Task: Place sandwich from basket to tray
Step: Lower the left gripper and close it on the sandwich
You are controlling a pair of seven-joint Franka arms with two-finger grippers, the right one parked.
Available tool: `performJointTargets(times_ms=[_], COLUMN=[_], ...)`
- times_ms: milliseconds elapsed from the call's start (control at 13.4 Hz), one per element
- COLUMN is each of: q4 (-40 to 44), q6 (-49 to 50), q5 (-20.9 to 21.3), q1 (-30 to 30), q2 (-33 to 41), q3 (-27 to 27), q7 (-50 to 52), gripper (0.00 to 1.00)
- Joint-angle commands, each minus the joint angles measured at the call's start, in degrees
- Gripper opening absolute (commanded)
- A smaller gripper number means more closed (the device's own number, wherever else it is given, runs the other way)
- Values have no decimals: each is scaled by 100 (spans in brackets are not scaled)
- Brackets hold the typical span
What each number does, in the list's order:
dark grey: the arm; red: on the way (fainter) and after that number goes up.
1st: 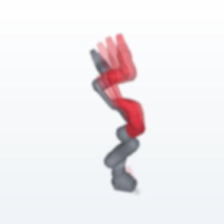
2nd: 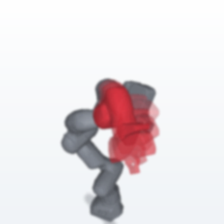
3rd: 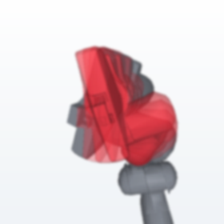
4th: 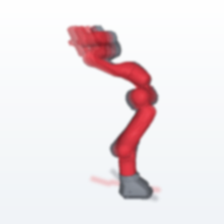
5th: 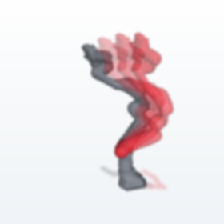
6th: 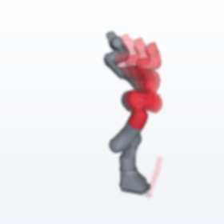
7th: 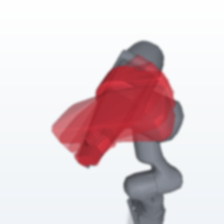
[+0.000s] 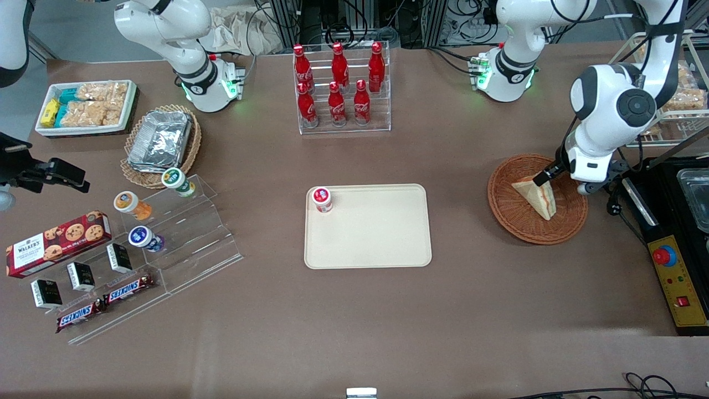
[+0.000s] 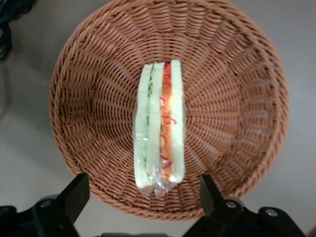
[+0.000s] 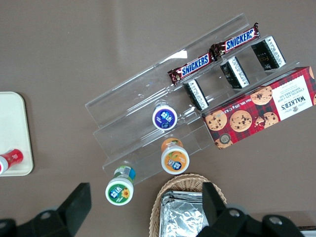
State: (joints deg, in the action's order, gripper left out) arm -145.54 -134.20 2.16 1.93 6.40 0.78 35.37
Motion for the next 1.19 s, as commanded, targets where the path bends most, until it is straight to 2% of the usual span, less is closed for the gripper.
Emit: performJointTargets(times_ms=[0,446,521,595,669,744,1116], q4=[-159,-414,-440,-458,-449,-414,-257], q6=[-588,-1353,-1546,-1652,-1645,-1627,-1137], q5=[74,74,74,74,74,74,91], q1=[35,35,35,26,35,35,-44], q2=[-270,-753,-859,-921,-930,-922,-615], q3=[36,27,27,27,27,27,44], q7=[172,172,163,163,155,146,75], gripper=[100,100,89,62,24,0,0])
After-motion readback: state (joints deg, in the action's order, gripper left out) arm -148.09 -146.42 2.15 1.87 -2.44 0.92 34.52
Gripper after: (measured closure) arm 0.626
